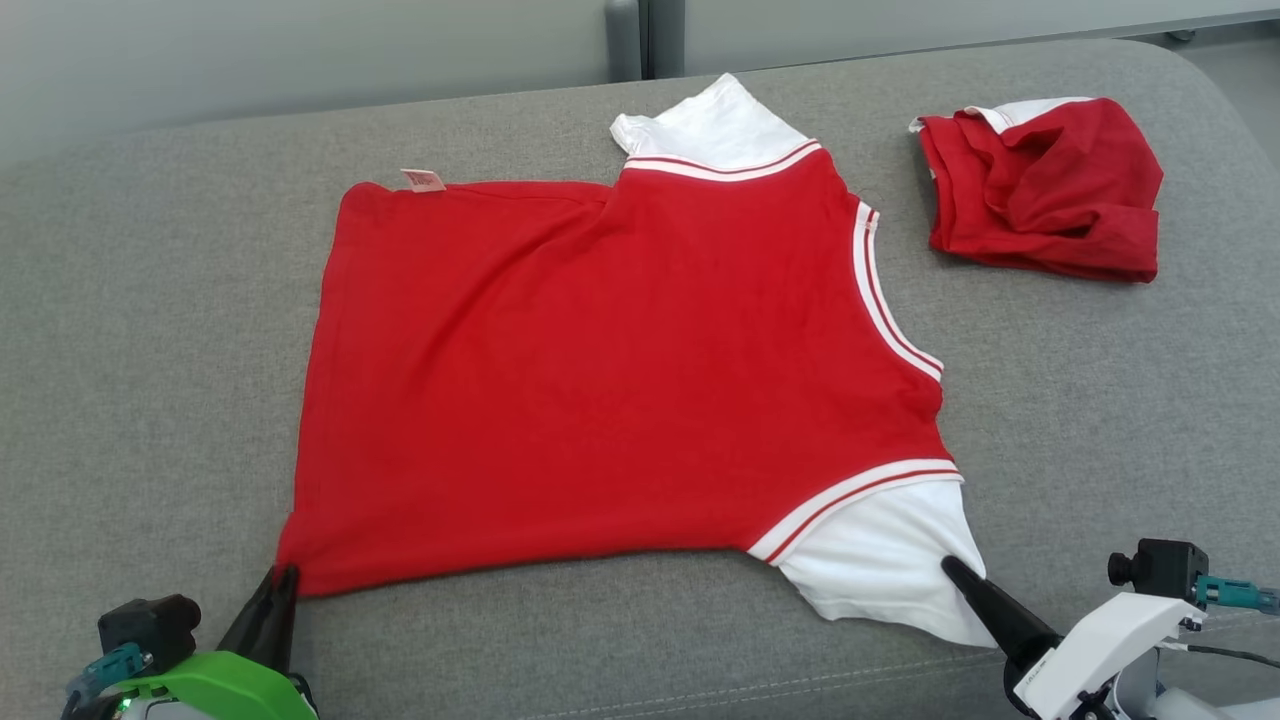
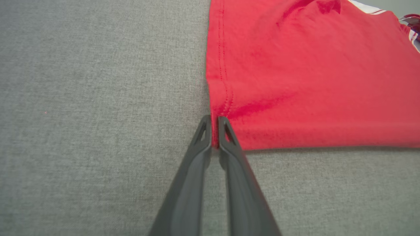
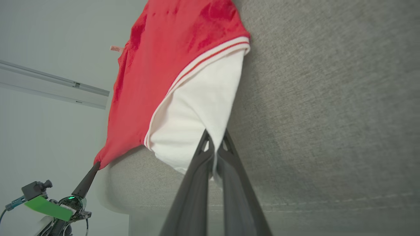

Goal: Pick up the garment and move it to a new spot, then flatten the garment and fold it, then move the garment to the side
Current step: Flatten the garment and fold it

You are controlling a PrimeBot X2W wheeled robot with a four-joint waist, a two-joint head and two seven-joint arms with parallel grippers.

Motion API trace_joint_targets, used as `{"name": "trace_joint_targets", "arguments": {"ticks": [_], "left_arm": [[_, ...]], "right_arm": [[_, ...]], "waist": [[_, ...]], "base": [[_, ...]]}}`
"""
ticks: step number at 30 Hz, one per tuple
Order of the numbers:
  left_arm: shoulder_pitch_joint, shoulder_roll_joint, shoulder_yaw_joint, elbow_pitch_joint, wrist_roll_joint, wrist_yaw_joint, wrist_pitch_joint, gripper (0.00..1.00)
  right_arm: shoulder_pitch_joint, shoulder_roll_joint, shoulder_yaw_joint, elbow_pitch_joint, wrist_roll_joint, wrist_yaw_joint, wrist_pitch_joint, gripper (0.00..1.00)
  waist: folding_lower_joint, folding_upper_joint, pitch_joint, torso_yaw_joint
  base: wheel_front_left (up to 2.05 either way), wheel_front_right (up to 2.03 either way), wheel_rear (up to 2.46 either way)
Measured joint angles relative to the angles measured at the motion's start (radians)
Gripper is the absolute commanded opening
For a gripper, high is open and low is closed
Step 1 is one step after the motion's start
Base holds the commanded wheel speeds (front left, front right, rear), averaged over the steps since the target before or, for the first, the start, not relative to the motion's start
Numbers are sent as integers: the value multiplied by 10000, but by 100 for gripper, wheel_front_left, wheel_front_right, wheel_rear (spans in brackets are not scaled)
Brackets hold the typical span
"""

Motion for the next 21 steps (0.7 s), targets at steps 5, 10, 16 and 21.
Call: {"name": "trace_joint_targets", "arguments": {"ticks": [5, 10, 16, 21], "left_arm": [[-2, -94, 123, 115, 25, -2, 0, 53], [-3, -178, 155, 305, 25, -15, 0, 98], [-14, -228, 228, 341, 109, -94, 0, 100], [-44, -322, 462, 251, 267, -96, 0, 100]], "right_arm": [[-66, -44, -6, 280, -75, 0, 23, 21], [-95, 86, 56, 383, -92, 0, 169, 85], [-161, 132, 109, 543, -94, 0, 176, 100], [-361, 125, 138, 681, -219, 0, 196, 100]], "waist": [[0, 0, 61, -5], [0, 0, 108, -22], [0, 0, 133, -14], [1, 0, 125, 10]], "base": [[0, 0, 0], [0, 0, 0], [0, 0, 0], [0, 0, 0]]}}
